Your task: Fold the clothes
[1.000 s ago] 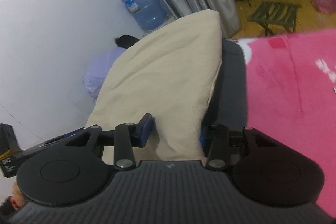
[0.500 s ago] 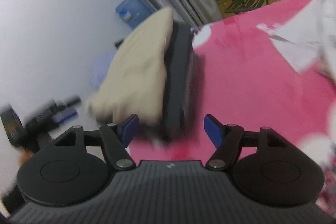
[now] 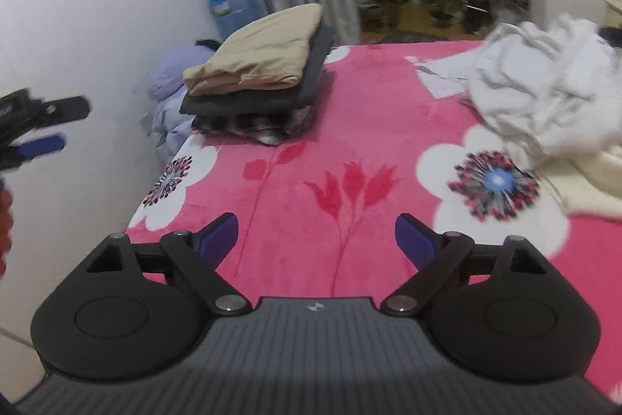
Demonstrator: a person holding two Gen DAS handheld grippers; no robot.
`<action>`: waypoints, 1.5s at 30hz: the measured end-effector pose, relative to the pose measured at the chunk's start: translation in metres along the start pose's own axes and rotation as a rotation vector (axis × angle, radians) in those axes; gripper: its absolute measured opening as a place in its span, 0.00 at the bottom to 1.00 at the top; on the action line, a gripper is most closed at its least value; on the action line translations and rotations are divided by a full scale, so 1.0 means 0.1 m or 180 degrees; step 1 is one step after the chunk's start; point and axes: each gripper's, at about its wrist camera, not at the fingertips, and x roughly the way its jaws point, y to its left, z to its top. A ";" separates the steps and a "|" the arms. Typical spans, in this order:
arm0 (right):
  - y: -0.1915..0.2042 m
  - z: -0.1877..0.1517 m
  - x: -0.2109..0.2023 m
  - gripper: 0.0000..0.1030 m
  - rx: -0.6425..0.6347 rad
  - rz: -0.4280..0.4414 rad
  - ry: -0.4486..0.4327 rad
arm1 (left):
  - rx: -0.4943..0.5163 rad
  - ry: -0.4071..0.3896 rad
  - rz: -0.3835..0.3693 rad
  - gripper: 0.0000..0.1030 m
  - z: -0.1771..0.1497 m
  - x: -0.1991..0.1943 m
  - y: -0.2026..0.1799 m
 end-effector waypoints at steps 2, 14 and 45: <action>0.07 -0.06 -0.13 0.99 -0.0038 -0.0123 -0.0043 | 0.0041 -0.0027 0.0059 1.00 -0.07 -0.17 -0.10; 0.59 -0.37 -0.73 0.99 -0.0400 -0.0632 -0.0357 | 0.0425 -0.0200 0.0696 1.00 -0.45 -0.83 -0.48; 1.27 -0.53 -0.57 0.99 -0.0299 -0.0793 -0.0234 | 0.0534 0.0160 0.1257 1.00 -0.53 -0.81 -0.20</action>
